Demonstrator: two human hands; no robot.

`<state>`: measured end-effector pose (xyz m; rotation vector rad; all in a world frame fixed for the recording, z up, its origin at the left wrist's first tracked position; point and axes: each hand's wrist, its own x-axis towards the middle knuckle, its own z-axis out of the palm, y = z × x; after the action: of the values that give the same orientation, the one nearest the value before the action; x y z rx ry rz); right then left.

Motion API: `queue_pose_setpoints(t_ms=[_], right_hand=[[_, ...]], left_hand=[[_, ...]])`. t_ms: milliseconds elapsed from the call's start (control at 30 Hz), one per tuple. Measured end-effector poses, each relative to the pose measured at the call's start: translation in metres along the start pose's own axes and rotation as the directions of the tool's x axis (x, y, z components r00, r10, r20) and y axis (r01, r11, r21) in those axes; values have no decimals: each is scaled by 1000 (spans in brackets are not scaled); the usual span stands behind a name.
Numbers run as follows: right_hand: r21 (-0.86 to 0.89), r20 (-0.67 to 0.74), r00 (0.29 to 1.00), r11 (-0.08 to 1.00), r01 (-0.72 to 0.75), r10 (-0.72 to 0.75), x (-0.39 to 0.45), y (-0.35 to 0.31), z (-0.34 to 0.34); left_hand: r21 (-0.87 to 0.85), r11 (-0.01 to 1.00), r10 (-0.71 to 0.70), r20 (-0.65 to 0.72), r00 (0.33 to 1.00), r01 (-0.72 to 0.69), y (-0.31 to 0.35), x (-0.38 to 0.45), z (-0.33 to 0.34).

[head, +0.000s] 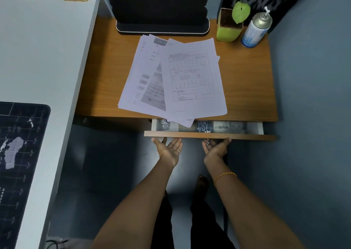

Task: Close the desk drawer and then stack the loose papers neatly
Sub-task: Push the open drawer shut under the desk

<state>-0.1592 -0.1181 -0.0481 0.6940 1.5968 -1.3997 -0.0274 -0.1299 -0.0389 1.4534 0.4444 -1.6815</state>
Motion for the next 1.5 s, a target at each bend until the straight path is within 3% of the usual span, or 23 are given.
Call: queue_pose_setpoints(t_ms=[233,333,400,567,800,933,1067,1233,1367,1500], right_hand=[[2,37,999,1000,-4,4,-1,-11,27],[-76,25,1000,997,10,-8,1,-13,36],[-186,6,995,978,95,-95,4,-12,40],[-529,10,908,768,361,-420,6,-6,38],[-645,221,824,555,525,-522,3,9,32],[-631,187,853,606,484,-487,7,12,33],[-432,105,972,871,234,-209,18,9,42],[-363,92,996,930,55,-23,15,3,47],[-420,44,995,902,96,-85,9,-1,48],[-667,-177,891,717,204,-418,-7,-5,49]], left_hand=[[-85,996,-1,21,1000,3,10,11,24],[-122,992,-10,23,1000,12,16,14,34],[-143,990,-13,24,1000,16,20,13,41],[-213,977,-21,17,1000,24,29,9,57],[-247,969,-7,78,997,26,25,10,54],[-230,973,9,85,996,11,23,16,51],[-235,972,0,104,995,24,22,23,47],[-242,970,5,121,993,25,20,22,49],[-142,989,-27,54,998,35,22,17,47],[92,994,67,-121,990,-56,30,14,35]])
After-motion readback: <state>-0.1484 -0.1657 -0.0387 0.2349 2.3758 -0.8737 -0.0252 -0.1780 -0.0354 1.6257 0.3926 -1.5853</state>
